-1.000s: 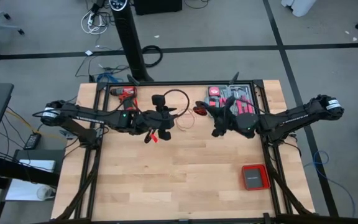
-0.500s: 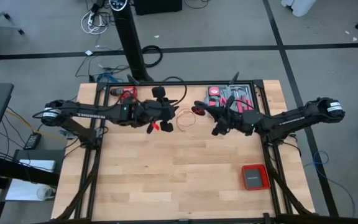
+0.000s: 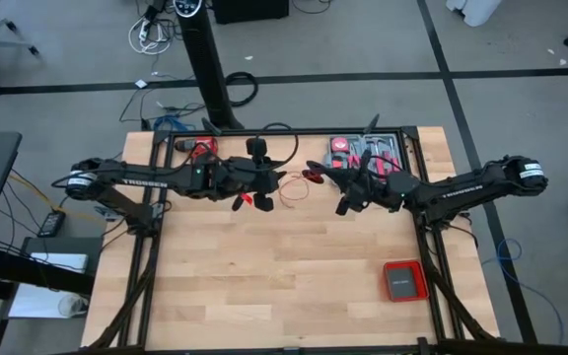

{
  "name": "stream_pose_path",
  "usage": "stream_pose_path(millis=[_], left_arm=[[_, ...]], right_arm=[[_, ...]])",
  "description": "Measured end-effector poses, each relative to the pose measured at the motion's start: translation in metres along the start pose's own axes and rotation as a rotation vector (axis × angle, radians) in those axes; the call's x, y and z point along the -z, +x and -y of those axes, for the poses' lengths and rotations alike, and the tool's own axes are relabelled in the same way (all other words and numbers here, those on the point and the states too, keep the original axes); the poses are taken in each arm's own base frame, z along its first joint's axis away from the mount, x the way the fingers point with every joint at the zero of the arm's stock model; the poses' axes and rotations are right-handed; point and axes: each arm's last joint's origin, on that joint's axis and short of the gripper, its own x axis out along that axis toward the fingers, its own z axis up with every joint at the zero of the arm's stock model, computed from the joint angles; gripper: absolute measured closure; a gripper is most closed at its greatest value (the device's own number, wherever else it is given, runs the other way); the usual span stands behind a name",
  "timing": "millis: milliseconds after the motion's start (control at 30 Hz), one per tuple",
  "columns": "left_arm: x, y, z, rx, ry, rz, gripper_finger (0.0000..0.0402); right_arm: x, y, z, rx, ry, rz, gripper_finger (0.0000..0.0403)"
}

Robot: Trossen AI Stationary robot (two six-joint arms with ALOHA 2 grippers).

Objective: Coil cords
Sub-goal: Uncoil the red wire from the black spool

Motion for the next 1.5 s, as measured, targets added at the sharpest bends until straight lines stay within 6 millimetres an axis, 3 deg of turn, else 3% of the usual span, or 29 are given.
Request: stream_pose_path(millis=[900,1233,1500], left_arm=[[0.001,0.000,0.001,0.064,-0.117,0.022,0.0275],[0.016,0.006,-0.023,0.132,-0.294,-0.110,0.0275],[0.015,0.010,-0.022,0.217,-0.282,-0.070,0.0275]], right_arm=[[0.003,0.002,-0.001,-0.089,0.068,0.057,0.0403],[0.008,0.005,0.003,-0.077,0.100,0.030,0.0403],[0.013,0.007,0.006,-0.107,0.138,0.047,0.0403]])
